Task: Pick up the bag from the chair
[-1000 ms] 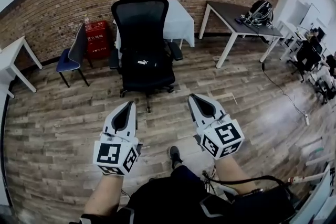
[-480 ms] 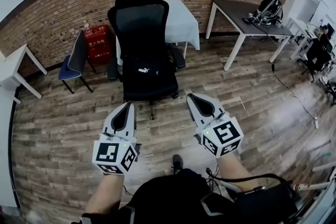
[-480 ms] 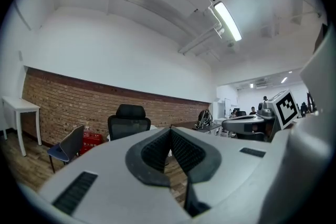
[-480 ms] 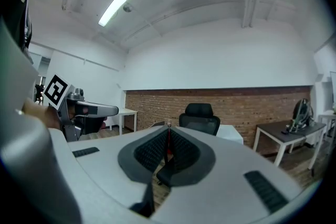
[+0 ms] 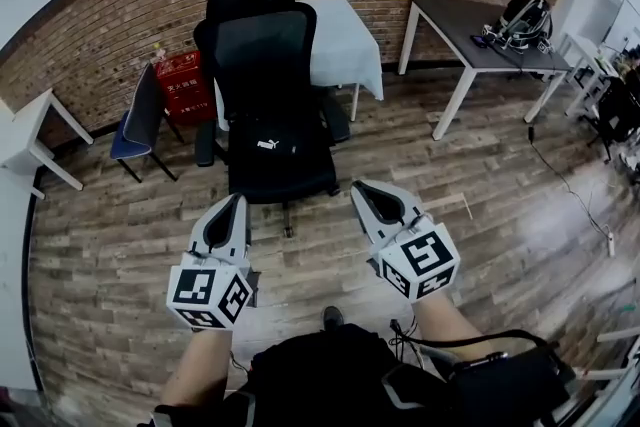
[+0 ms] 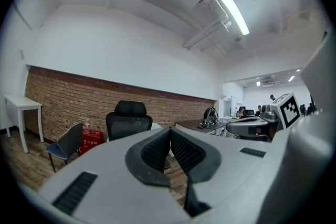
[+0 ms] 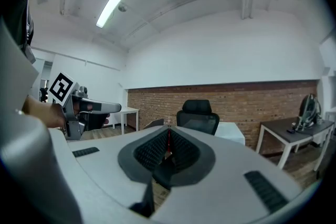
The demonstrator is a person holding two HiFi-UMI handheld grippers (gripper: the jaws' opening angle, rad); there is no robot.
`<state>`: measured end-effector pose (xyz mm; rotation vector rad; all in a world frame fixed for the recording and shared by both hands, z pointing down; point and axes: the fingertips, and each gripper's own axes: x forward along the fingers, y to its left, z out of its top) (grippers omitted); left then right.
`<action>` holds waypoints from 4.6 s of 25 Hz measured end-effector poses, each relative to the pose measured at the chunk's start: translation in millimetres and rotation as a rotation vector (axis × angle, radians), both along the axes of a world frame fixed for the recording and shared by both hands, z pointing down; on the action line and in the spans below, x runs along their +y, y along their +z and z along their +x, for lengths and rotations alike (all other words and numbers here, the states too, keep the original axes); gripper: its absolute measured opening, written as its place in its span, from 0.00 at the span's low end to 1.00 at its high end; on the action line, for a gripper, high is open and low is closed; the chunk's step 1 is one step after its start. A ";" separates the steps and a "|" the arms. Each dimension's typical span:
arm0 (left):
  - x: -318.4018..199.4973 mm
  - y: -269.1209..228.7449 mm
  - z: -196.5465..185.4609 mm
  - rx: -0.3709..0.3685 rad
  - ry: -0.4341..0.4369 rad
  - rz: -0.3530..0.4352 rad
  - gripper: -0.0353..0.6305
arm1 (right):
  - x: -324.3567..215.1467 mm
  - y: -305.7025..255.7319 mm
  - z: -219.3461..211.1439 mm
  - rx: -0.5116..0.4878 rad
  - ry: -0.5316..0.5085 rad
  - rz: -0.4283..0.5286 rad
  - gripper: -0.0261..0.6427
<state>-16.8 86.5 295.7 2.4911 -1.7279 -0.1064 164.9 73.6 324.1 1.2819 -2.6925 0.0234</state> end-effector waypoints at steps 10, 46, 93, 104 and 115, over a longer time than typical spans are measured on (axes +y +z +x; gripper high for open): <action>-35.7 8.8 12.3 -0.036 -0.031 -0.040 0.07 | -44.9 14.1 8.9 -0.023 -0.050 -0.031 0.07; -274.1 48.0 -109.6 0.048 0.108 -0.099 0.07 | -274.8 30.1 -117.0 0.104 0.042 -0.100 0.07; -488.9 108.3 -117.1 -0.038 -0.020 -0.263 0.07 | -539.6 126.7 -130.1 0.180 -0.158 -0.259 0.07; -531.9 131.6 -110.2 -0.121 -0.081 -0.317 0.07 | -581.3 165.7 -122.2 0.189 -0.238 -0.334 0.07; -576.3 203.4 -140.2 -0.053 -0.088 -0.452 0.07 | -614.4 230.4 -133.7 0.270 -0.167 -0.430 0.07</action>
